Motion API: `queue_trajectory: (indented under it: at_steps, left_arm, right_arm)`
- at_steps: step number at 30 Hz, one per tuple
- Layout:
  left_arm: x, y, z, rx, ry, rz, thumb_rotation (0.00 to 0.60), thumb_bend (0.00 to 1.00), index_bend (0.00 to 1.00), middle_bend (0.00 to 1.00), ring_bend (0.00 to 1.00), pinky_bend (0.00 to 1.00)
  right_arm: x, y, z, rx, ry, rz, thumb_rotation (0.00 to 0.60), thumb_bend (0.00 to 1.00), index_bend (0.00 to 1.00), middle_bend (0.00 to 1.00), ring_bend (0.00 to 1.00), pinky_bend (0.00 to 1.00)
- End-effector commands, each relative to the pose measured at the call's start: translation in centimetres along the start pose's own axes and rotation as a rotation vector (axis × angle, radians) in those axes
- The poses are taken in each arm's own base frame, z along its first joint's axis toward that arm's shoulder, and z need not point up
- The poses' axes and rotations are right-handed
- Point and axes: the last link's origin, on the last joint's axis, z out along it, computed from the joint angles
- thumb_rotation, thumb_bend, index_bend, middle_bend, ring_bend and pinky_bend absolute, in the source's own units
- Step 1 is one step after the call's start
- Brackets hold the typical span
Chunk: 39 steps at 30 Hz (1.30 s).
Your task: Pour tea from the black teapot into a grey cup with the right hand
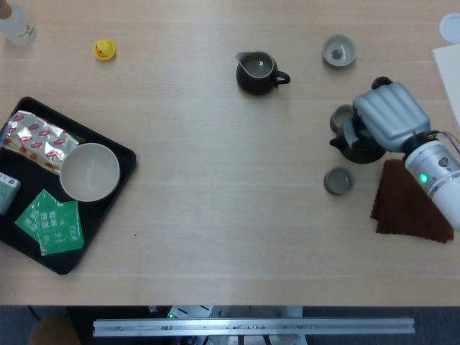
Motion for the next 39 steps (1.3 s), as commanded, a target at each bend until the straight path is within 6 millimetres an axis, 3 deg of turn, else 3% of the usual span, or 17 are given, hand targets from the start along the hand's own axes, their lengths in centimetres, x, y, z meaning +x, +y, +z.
queue_trajectory:
  at_steps: [1, 17, 39]
  left_arm:
    - [0.0, 0.1, 0.0, 0.001, 0.005, 0.001, 0.6, 0.29, 0.07, 0.12, 0.03, 0.01]
    - [-0.1, 0.4, -0.1, 0.01, 0.016, 0.004, 0.6, 0.3, 0.07, 0.12, 0.03, 0.01]
    - [-0.4, 0.0, -0.3, 0.042, 0.016, 0.003, 0.6, 0.3, 0.07, 0.12, 0.03, 0.01]
  right_arm:
    - [-0.7, 0.7, -0.9, 0.008, -0.006, -0.033, 0.354, 0.64, 1.0, 0.92, 0.9, 0.23]
    - [-2.5, 1.4, -2.0, 0.051, 0.014, -0.209, 0.354, 0.64, 1.0, 0.92, 0.9, 0.23]
    - [-4.1, -0.2, -2.4, 0.136, 0.028, -0.471, 0.355, 0.63, 1.0, 0.92, 0.9, 0.23]
